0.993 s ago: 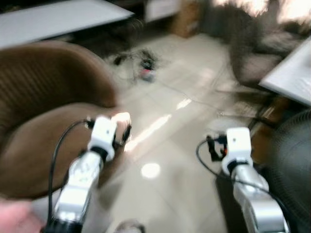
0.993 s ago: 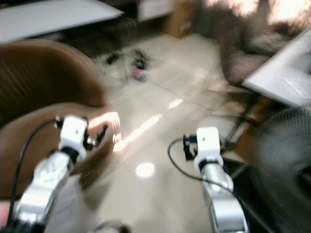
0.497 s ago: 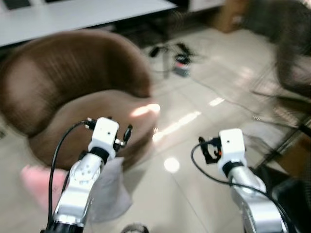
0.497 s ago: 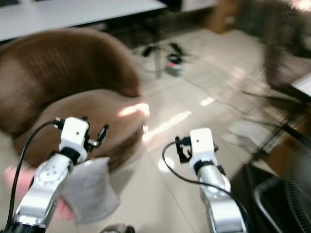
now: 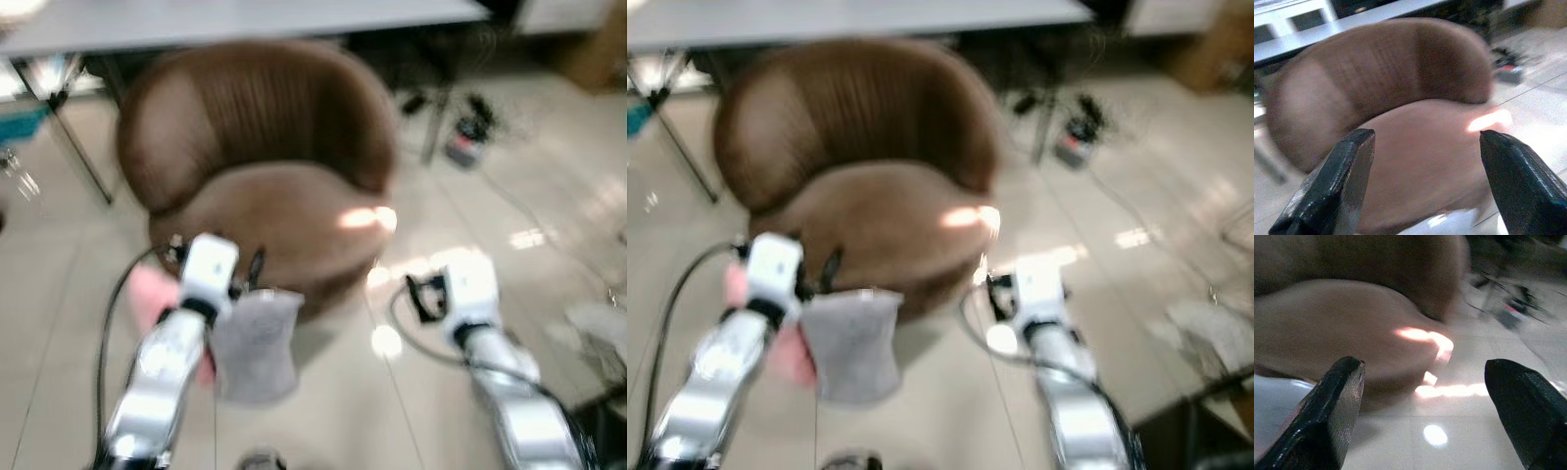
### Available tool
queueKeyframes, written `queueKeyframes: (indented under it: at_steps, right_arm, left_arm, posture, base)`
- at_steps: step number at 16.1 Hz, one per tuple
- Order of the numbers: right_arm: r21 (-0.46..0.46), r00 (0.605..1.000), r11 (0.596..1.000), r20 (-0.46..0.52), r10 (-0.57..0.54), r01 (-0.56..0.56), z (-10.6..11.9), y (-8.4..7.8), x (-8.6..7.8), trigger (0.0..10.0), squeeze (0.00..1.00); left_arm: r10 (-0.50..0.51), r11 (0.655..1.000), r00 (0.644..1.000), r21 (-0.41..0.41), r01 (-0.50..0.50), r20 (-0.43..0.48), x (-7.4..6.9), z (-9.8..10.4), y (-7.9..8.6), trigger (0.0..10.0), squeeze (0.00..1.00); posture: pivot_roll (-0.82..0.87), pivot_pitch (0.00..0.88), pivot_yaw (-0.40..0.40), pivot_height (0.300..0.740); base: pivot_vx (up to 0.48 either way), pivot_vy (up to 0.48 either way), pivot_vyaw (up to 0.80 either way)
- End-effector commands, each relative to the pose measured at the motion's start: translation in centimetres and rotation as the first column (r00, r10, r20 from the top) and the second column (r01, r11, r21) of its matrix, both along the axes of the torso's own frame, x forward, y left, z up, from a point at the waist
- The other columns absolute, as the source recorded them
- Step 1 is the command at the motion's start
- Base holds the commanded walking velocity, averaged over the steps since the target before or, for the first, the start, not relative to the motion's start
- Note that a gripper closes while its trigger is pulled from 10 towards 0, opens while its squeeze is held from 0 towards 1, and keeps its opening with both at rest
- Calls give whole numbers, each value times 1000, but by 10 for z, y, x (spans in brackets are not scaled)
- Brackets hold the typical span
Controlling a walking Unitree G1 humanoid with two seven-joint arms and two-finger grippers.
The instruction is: Move the pillow to the sofa from floor
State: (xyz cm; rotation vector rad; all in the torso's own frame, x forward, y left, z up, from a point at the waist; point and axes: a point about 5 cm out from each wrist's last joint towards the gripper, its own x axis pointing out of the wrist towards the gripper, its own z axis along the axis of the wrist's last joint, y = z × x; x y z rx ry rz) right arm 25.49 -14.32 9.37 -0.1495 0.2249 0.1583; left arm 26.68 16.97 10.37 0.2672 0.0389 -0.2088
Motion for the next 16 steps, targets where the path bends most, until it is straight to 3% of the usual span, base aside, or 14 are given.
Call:
queueKeyframes:
  at_steps: [1, 16]
  right_arm:
    - [-14, 1000, 1000, 0, 0, 0, -1, -4, 0, 10000, 0]
    - [-14, 999, 1000, 20, 27, -27, -4, 0, 1, 10000, 0]
  left_arm:
    - [-9, 1000, 1000, -2, 9, 30, 1, 5, -5, 10000, 0]
    - [3, 1000, 999, 9, -3, 55, 2, 5, -3, 10000, 0]
  posture:
    - [-10, 54, 8, 740]
    - [-6, 23, 5, 740]
  base:
    - [0, 0, 800]
    - [0, -266, 800]
